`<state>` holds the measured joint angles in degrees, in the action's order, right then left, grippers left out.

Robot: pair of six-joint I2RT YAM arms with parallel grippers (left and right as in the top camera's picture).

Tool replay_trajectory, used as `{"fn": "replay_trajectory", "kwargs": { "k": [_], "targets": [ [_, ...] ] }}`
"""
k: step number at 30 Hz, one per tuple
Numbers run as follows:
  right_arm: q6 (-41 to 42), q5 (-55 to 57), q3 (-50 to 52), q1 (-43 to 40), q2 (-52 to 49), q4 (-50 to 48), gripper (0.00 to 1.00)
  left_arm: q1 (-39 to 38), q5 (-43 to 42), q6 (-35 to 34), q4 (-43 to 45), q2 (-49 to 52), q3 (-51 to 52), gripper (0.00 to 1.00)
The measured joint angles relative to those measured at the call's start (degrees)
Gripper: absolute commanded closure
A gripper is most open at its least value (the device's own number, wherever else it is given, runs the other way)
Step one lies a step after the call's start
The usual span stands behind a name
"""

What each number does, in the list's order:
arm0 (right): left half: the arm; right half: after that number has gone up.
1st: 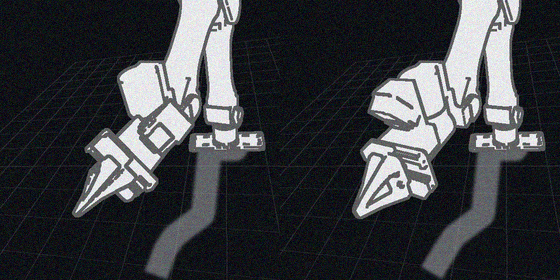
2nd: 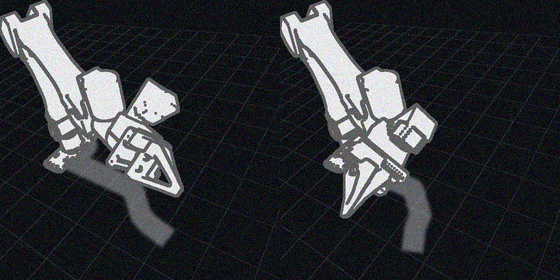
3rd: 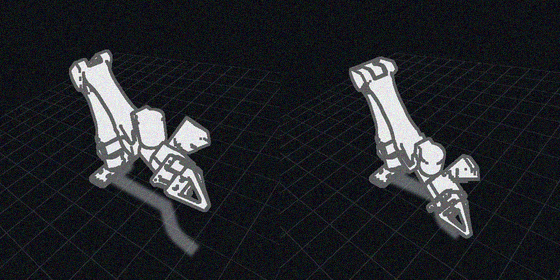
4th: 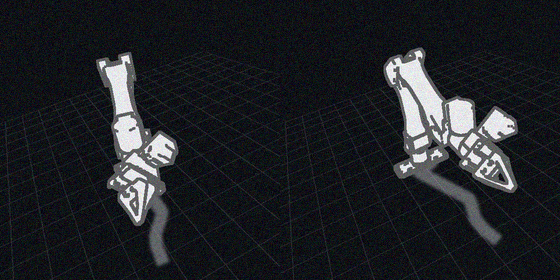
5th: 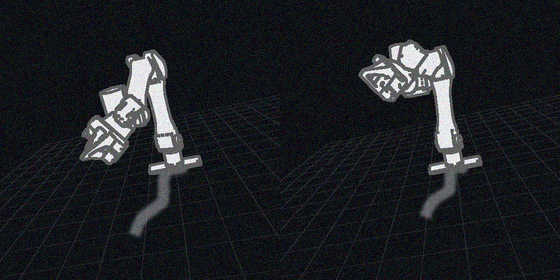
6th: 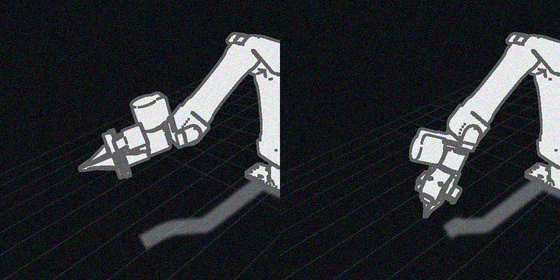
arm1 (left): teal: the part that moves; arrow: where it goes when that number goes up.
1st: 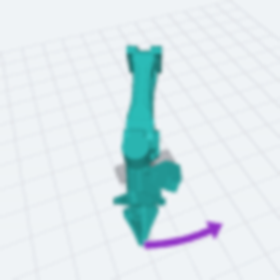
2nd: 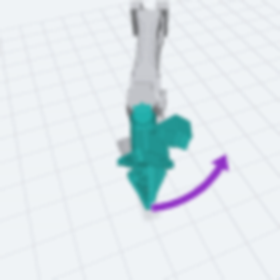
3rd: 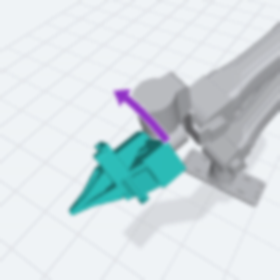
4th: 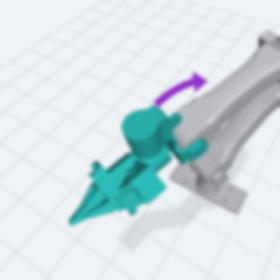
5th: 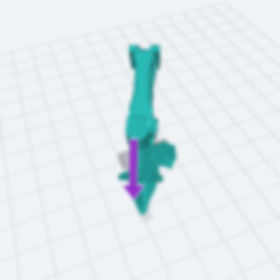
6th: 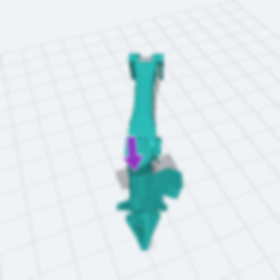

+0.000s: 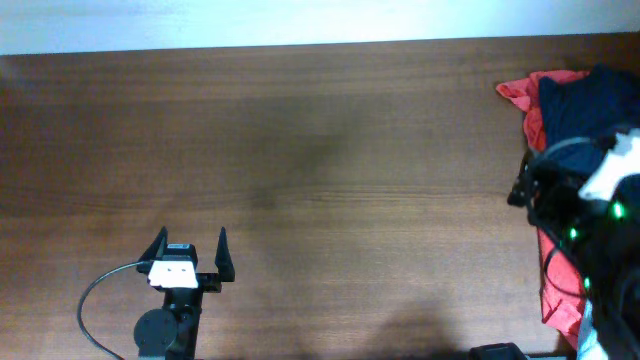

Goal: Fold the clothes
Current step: 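Reach the right gripper into the clothes pile toward the navy shorts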

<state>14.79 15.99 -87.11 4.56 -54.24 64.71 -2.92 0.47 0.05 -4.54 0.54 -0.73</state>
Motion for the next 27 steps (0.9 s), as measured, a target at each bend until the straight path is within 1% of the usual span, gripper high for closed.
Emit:
{"fn": "replay_trajectory", "kwargs": {
  "k": [5,8,13,17,20,25,26,27],
  "targets": [
    [0.02,4.24,-3.21,-0.42,-5.25,4.42,0.01,0.00,0.00,0.00,0.00,0.00,0.00,0.01],
    [0.02,4.52,-3.43,-3.48,-7.28,6.12,0.01,0.00,0.00,0.00,0.00,0.00,0.00,0.01],
    [-1.01,-0.26,-3.50,-16.70,-11.10,7.72,0.02,0.00,0.00,0.00,0.00,0.00,0.00,0.01],
    [-3.72,-7.80,-3.50,-29.77,-15.37,8.35,0.01,0.00,0.00,0.00,0.00,0.00,0.00,0.01],
    [-4.83,-12.52,-3.54,-38.10,-19.43,8.46,0.01,0.00,0.02,0.00,0.00,0.00,0.00,0.01],
    [-5.79,-17.05,-3.54,-45.94,-27.76,8.52,0.00,0.00,0.02,0.00,0.00,0.00,0.00,0.01],
    [-5.81,-17.70,-3.54,-46.99,-29.55,8.52,0.02,0.00,0.02,0.00,0.00,0.00,0.00,0.01],
    [-5.97,-18.08,-3.54,-47.78,-31.01,8.50,0.08,0.00,0.02,0.00,0.00,0.00,0.00,0.01]
  ]
}}
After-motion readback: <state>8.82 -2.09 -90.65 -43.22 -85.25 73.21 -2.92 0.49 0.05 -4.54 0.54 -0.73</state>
